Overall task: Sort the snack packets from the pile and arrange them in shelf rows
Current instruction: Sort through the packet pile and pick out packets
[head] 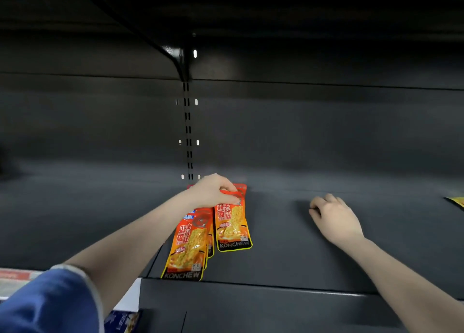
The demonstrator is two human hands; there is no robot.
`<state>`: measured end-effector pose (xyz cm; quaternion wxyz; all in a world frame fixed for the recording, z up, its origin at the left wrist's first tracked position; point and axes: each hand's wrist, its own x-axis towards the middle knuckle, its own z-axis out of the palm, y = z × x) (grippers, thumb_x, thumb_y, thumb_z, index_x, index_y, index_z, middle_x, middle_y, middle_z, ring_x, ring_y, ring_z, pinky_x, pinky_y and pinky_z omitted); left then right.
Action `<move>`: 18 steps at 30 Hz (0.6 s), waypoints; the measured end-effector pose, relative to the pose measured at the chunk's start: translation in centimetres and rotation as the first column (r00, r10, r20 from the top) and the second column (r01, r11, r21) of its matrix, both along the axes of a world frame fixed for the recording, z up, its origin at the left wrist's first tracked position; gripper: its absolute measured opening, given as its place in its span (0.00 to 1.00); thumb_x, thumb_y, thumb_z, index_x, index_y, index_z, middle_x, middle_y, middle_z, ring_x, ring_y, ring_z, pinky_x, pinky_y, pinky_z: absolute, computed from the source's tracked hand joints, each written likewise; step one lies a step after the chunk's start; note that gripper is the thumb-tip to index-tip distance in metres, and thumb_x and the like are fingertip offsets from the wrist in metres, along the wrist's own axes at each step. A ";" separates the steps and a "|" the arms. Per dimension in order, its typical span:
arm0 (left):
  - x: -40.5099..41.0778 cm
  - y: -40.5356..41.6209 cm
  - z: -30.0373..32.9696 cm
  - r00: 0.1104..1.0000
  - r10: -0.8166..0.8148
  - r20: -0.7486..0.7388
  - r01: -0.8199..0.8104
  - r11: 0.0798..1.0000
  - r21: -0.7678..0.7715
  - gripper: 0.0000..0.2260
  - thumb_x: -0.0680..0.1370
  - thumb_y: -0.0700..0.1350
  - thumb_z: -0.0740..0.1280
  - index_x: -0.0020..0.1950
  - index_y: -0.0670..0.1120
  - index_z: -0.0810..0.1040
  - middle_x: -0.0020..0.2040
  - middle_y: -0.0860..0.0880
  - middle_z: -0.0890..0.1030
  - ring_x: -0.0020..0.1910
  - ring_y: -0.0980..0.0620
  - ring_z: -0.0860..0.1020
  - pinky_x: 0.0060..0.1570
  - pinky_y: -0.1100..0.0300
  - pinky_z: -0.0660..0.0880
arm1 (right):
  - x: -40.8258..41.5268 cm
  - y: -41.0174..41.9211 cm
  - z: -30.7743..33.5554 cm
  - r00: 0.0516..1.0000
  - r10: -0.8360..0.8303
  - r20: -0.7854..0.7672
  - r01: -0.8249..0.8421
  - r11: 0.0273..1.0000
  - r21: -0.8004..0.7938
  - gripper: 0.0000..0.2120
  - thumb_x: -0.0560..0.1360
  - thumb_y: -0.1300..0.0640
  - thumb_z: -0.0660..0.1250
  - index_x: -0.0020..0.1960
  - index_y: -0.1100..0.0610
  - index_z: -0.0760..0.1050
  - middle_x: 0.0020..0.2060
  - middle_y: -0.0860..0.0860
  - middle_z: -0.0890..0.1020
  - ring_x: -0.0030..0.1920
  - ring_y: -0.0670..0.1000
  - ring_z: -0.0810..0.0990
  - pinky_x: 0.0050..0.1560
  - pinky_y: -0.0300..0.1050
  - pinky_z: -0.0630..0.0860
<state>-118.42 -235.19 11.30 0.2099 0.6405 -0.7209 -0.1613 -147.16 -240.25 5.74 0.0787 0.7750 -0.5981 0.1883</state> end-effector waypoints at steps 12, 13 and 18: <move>0.1 -2.0 -1.8 0.994 -0.079 0.077 0.085 0.993 -0.084 0.14 0.76 0.48 0.69 0.60 0.47 0.80 0.61 0.51 0.79 0.63 0.50 0.72 0.65 0.57 0.65 | -0.2 -0.4 -0.5 1.000 0.004 -0.010 -0.004 0.999 -0.046 0.10 0.79 0.52 0.58 0.56 0.54 0.75 0.50 0.52 0.75 0.53 0.54 0.72 0.53 0.44 0.70; 0.2 -2.1 -1.9 0.994 -0.079 0.074 0.085 0.993 -0.084 0.14 0.76 0.49 0.69 0.61 0.48 0.80 0.61 0.51 0.79 0.63 0.50 0.71 0.66 0.56 0.65 | -0.2 -0.4 -0.5 1.000 0.004 -0.010 -0.004 0.999 -0.045 0.10 0.79 0.52 0.59 0.56 0.54 0.75 0.50 0.52 0.75 0.54 0.54 0.72 0.53 0.44 0.70; 0.1 -2.1 -2.4 0.994 -0.066 0.083 0.076 0.989 -0.124 0.14 0.76 0.50 0.68 0.61 0.51 0.79 0.60 0.52 0.77 0.63 0.51 0.67 0.61 0.62 0.61 | -0.2 -0.5 -0.5 1.000 0.007 -0.007 -0.007 0.999 -0.041 0.10 0.79 0.51 0.58 0.56 0.53 0.75 0.50 0.52 0.75 0.54 0.53 0.72 0.54 0.44 0.70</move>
